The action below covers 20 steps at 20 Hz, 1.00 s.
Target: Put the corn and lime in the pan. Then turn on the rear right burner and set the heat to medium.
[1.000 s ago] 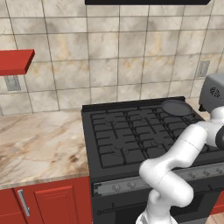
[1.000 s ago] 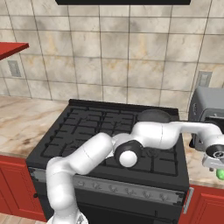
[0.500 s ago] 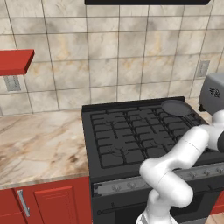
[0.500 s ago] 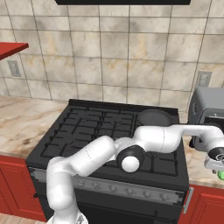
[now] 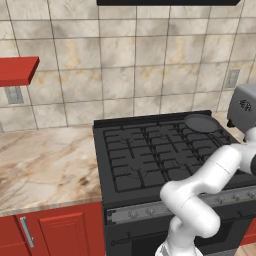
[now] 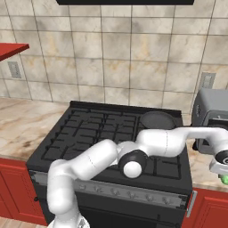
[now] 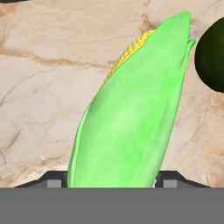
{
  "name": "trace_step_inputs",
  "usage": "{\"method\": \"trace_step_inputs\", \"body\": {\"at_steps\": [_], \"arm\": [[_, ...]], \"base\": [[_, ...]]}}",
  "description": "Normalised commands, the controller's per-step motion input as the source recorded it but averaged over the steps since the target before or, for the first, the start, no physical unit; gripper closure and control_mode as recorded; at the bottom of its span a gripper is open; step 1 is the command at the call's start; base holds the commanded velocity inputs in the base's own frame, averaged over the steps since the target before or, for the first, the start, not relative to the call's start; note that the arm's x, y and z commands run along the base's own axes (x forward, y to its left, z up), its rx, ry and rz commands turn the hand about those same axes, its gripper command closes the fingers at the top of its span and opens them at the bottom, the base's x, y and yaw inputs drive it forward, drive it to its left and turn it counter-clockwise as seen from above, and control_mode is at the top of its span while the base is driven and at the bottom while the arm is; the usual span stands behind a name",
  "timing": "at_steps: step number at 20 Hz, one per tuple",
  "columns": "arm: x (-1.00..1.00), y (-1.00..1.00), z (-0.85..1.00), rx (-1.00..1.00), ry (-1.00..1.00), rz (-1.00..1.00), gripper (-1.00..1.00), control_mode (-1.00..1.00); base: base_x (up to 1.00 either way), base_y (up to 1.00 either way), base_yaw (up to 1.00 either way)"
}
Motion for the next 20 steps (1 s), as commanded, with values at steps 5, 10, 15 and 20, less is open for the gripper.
{"method": "trace_step_inputs", "body": {"at_steps": [5, 10, 15, 20], "arm": [[-0.99, 0.19, 0.36, 0.0, -0.18, 0.04, 1.0, -1.0], [-1.0, 0.68, 0.38, 0.0, -0.19, 0.13, 1.0, -1.0], [-0.82, 1.0, 0.12, 0.0, -0.13, 0.23, 1.0, -1.0], [-0.53, 1.0, 0.4, -0.04, -0.04, 0.27, 1.0, -1.0]], "base": [[0.0, 0.0, 0.0], [0.0, 0.0, 0.0], [0.0, 0.0, 0.0], [0.0, 0.0, 0.0]]}}
